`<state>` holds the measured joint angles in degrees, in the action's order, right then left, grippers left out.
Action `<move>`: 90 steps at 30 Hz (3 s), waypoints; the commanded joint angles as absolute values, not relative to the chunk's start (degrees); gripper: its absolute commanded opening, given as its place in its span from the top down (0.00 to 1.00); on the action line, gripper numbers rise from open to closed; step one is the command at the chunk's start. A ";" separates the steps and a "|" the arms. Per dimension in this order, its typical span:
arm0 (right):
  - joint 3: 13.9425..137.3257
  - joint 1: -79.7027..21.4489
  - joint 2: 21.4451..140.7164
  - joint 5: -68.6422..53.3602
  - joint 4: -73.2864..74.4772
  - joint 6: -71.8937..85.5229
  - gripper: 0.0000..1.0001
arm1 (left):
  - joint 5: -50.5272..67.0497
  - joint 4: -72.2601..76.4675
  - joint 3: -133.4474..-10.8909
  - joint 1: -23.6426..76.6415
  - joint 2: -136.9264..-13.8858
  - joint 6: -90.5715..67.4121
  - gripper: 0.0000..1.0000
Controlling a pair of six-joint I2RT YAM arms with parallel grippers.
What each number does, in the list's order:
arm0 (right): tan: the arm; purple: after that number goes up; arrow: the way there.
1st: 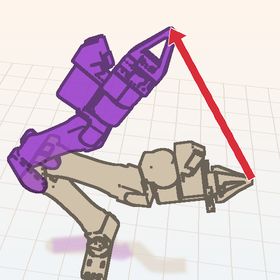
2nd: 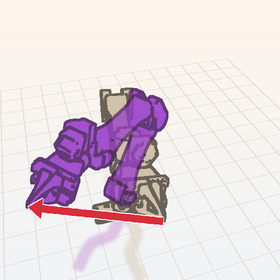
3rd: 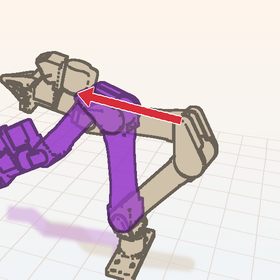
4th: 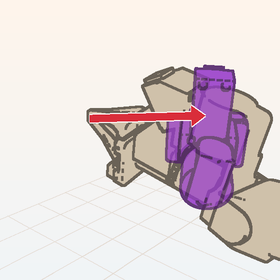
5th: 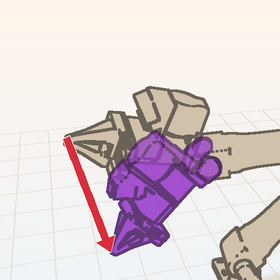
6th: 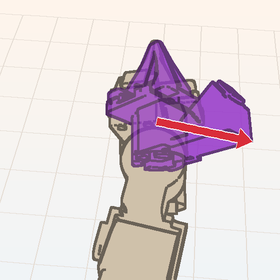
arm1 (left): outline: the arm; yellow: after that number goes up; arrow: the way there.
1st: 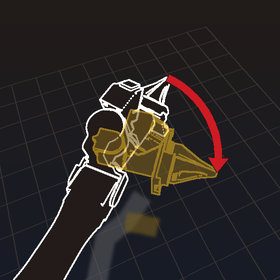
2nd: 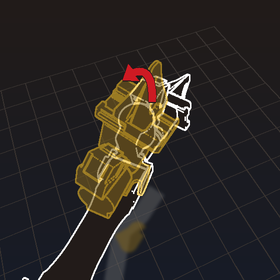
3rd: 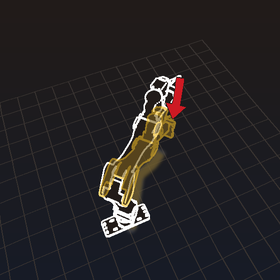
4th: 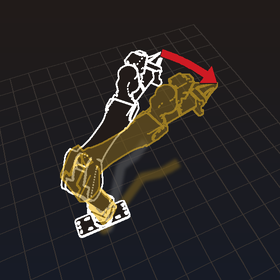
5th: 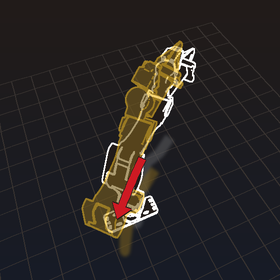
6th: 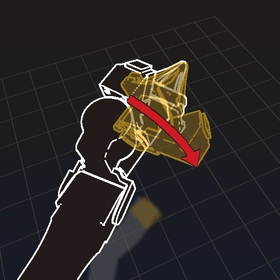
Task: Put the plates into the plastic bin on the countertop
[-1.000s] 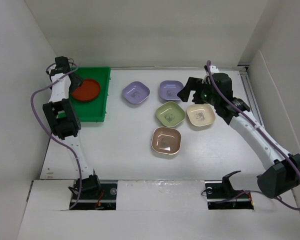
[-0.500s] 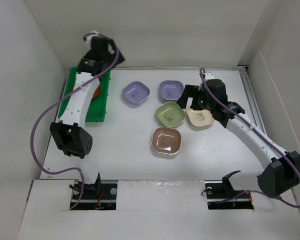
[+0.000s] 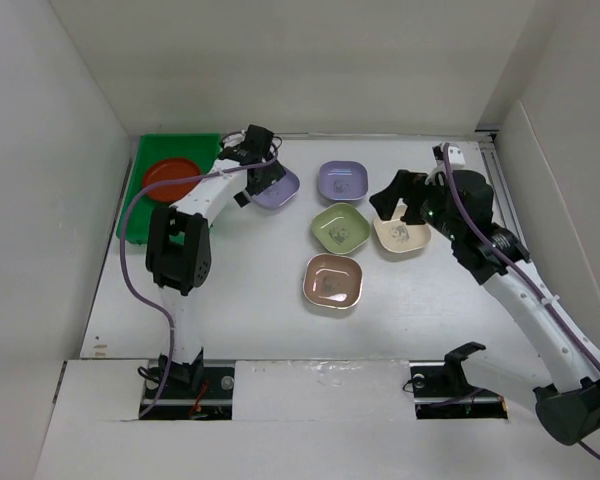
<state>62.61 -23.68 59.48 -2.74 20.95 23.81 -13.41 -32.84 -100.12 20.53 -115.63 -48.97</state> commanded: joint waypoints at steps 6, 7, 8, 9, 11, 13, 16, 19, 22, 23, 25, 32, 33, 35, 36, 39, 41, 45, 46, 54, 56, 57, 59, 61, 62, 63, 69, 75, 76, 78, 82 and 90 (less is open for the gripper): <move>59.77 -23.03 56.70 -5.71 20.57 23.64 0.00 | -16.52 -31.99 -100.20 20.83 -121.02 -56.34 0.10; 59.77 -23.03 56.69 -6.23 21.09 23.64 0.00 | -16.52 -31.99 -100.72 20.83 -121.81 -56.34 0.22; 59.77 -23.03 56.17 -6.24 21.09 23.64 0.00 | -16.52 -31.99 -100.72 20.83 -123.03 -56.86 0.27; 59.77 -23.03 55.64 -6.24 21.09 23.64 0.00 | -16.52 -31.99 -100.72 20.83 -123.66 -56.87 0.29; 59.77 -22.50 54.94 -6.24 22.32 23.64 0.00 | -16.52 -31.99 -101.25 20.22 -124.71 -57.39 0.35; 59.77 -21.89 54.23 -6.24 22.32 23.12 0.00 | -16.52 -31.99 -100.73 20.21 -125.42 -57.91 0.48; 59.77 -21.36 53.09 -6.76 22.85 23.12 0.00 | -16.52 -31.99 -100.72 19.07 -126.47 -57.92 0.84; 59.77 -20.74 53.09 -6.77 23.38 22.59 0.00 | -19.41 -34.01 -103.88 18.54 -125.86 -57.92 1.00; 59.77 -20.21 53.09 -6.77 23.90 22.59 0.00 | -21.26 -35.93 -110.28 18.54 -122.97 -55.47 1.00; 59.77 -20.21 53.09 -6.77 23.91 22.59 0.00 | -22.49 -36.56 -112.65 18.54 -122.35 -54.15 1.00; 59.77 -20.21 53.09 -6.77 23.91 22.59 0.00 | -24.16 -40.57 -121.52 18.54 -121.82 -51.95 1.00; 59.15 -20.21 53.09 -9.14 23.38 22.59 0.00 | -18.82 -46.07 -124.83 5.73 -117.27 -51.86 1.00; 59.15 -20.21 53.09 -9.14 22.86 22.59 0.00 | -16.55 -44.84 -121.93 2.15 -115.77 -52.38 1.00; 59.15 -20.21 53.09 -9.14 22.85 22.59 0.00 | -11.54 -40.28 -111.17 -1.91 -110.86 -51.77 1.00; 59.15 -20.21 53.09 -9.75 22.33 22.59 0.00 | -7.25 -34.77 -107.44 -5.59 -109.18 -51.77 1.00; 59.15 -20.21 53.09 -10.90 22.32 21.54 0.00 | -4.40 -28.76 -99.59 -9.92 -106.35 -50.29 1.00; 59.15 -20.21 53.09 -11.51 22.32 20.92 0.00 | -3.87 -28.74 -100.19 -12.04 -107.75 -48.44 1.00; 58.62 -20.74 53.09 -11.51 22.32 20.39 0.00 | -6.58 -32.78 -106.95 -12.04 -113.63 -44.65 1.00; 58.62 -20.74 53.09 -11.51 22.32 20.39 0.00 | -7.11 -33.31 -106.96 -12.04 -115.30 -44.65 1.00; 58.10 -20.74 53.09 -10.90 23.37 20.39 0.00 | -9.24 -32.61 -105.21 -13.97 -118.21 -44.03 1.00; 58.10 -20.74 53.09 -10.90 23.38 20.39 0.00 | -9.23 -31.56 -104.42 -14.50 -118.21 -44.03 1.00; 58.10 -20.74 53.09 -10.90 23.38 20.39 0.00 | -8.71 -30.94 -104.41 -14.50 -117.43 -44.03 0.99; 58.62 -20.74 53.09 -10.90 23.38 19.86 0.00 | -8.09 -29.71 -105.02 -14.50 -116.89 -42.90 0.88; 58.62 -21.26 53.09 -10.90 23.38 19.86 0.00 | -7.48 -29.71 -105.56 -14.50 -116.89 -42.02 0.30; 58.62 -21.27 53.09 -10.90 23.90 19.86 0.00 | -6.77 -30.23 -106.43 -14.50 -116.37 -42.01 0.03; 58.62 -21.27 53.09 -10.90 23.91 19.86 0.00 | -6.77 -30.23 -106.96 -14.50 -116.37 -42.01 0.00; 59.15 -21.27 53.09 -7.93 24.43 19.86 0.00 | -1.58 -27.42 -105.38 -11.44 -108.38 -36.75 0.00; 59.15 -19.69 52.47 -6.77 24.43 20.39 0.00 | -3.68 -28.48 -107.04 6.89 -105.47 -34.01 0.00; 59.15 -18.90 52.47 -6.25 24.96 20.91 0.00 | -3.69 -28.48 -107.05 9.38 -106.34 -33.49 0.00; 59.15 -18.37 51.25 -6.24 24.96 20.92 0.00 | -3.00 -28.48 -111.52 15.17 -111.51 -32.35 0.00; 60.38 -17.84 49.05 -5.45 26.89 21.45 0.00 | -2.29 -29.79 -123.29 22.91 -123.38 -27.87 0.00; 60.38 -17.31 45.62 -5.98 29.97 20.92 0.00 | -0.71 -26.56 -130.79 27.07 -136.05 -25.93 0.00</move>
<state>58.30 -17.67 46.81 -6.37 29.26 21.17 -1.58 -27.79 -129.97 28.38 -137.47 -27.66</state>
